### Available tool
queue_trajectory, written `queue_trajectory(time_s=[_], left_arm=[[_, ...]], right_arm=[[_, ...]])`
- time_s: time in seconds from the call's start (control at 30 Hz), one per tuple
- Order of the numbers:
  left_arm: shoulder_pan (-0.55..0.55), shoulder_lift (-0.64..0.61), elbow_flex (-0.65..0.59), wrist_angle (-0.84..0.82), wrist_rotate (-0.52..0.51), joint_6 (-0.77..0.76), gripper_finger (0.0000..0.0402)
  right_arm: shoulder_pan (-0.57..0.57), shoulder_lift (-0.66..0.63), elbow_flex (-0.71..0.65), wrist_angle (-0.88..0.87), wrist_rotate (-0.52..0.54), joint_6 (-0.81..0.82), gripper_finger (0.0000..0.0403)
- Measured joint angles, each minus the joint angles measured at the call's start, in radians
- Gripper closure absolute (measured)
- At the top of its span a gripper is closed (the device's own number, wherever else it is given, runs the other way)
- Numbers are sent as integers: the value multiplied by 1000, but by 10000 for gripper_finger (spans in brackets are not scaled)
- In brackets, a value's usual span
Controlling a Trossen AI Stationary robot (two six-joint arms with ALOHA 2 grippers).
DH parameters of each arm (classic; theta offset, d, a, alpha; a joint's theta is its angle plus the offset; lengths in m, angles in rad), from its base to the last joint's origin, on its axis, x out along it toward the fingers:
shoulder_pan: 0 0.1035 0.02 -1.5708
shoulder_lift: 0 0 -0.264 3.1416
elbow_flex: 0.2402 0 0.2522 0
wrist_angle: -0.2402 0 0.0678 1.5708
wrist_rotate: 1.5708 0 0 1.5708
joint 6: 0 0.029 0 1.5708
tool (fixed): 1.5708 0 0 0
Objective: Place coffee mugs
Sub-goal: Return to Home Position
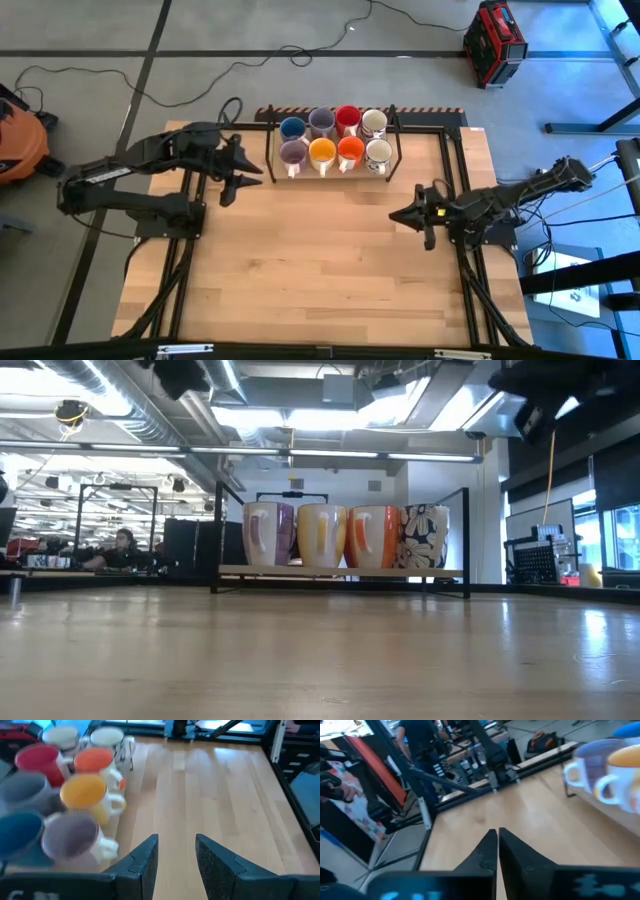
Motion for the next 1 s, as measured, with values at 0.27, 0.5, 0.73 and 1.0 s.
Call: queue_trajectory(time_s=[0.27, 0.5, 0.73, 1.0], left_arm=[[0, -99, -65, -5, -107, -79, 276], [-2, -139, -211, 172, 110, -31, 276], [17, -270, -419, 381, 168, -18, 276], [33, -421, -561, 431, 139, -34, 276]], right_arm=[[-16, -133, -50, -59, 31, -8, 382], [-17, -160, -81, -53, -12, -189, 381], [-17, -256, -213, 44, -19, -243, 381], [-17, -382, -357, 141, -17, -249, 381]])
